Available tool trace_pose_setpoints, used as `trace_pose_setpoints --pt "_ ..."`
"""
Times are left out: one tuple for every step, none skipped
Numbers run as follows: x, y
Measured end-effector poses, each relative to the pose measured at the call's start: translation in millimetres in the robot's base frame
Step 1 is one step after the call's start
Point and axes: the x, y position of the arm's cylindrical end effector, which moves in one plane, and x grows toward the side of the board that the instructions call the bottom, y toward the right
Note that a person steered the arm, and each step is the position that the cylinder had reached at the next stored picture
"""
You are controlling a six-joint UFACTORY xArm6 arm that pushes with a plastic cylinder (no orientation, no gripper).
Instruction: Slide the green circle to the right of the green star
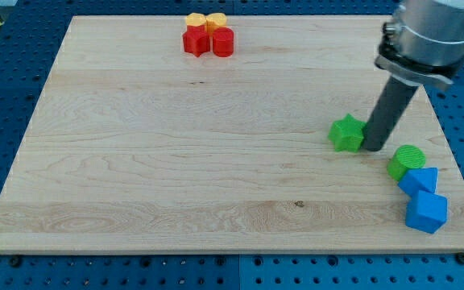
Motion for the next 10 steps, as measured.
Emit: trace_pose_setpoints --pt "-2 53" --pt "8 102" --pt "47 113" --pt "59 103" --pt "51 38" --pt "50 -8" --pt "50 -11" --pt "48 -10" --pt "37 9" --pt "35 17"
